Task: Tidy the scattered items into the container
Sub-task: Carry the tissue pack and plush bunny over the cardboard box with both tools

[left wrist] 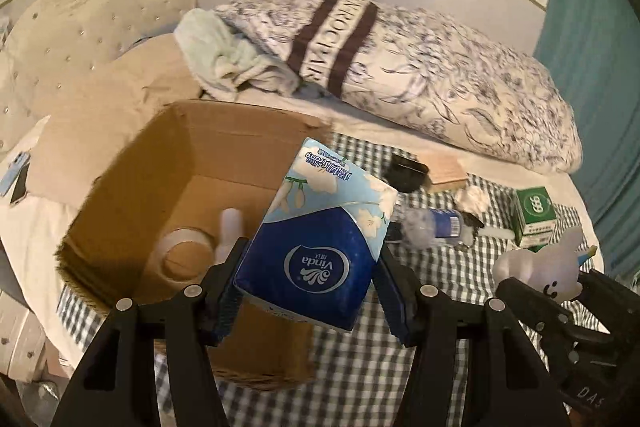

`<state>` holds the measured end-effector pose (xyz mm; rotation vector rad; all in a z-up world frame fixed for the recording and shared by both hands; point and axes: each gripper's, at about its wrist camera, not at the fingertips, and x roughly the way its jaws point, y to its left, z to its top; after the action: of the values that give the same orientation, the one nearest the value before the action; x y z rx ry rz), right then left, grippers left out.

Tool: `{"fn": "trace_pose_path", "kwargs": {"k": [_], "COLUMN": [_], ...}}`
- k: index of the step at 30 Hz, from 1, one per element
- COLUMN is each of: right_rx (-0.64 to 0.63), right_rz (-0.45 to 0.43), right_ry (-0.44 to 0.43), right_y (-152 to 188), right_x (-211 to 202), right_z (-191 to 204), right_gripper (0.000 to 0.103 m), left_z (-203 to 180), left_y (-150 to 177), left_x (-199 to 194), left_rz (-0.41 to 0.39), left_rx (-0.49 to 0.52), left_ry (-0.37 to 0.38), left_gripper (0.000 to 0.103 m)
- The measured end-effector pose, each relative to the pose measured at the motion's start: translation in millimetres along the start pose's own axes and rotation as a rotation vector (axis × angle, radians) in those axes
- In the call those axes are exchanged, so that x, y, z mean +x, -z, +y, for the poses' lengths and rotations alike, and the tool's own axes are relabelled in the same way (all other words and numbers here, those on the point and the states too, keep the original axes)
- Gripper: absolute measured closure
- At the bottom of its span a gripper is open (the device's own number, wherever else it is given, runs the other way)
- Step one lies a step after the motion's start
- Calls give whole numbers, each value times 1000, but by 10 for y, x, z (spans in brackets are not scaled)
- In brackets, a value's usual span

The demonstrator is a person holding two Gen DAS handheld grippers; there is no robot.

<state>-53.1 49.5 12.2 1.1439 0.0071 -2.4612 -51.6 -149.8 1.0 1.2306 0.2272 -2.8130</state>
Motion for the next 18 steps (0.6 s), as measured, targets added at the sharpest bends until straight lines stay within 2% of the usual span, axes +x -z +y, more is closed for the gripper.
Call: {"fn": "trace_pose_path", "kwargs": {"k": [10, 18], "right_rx": [-122, -178], "right_rz": [13, 50], "right_ry": [-71, -111], "right_y": [-222, -341], "right_x": [221, 537], "right_z": [735, 1150], "right_gripper": [53, 53], "left_z": [701, 1153], "left_y": [-27, 36], "left_x": [-92, 104], "left_rz": [-9, 34], "left_rx": [-85, -140], "left_ry": [-71, -121], "left_gripper": [43, 42]}}
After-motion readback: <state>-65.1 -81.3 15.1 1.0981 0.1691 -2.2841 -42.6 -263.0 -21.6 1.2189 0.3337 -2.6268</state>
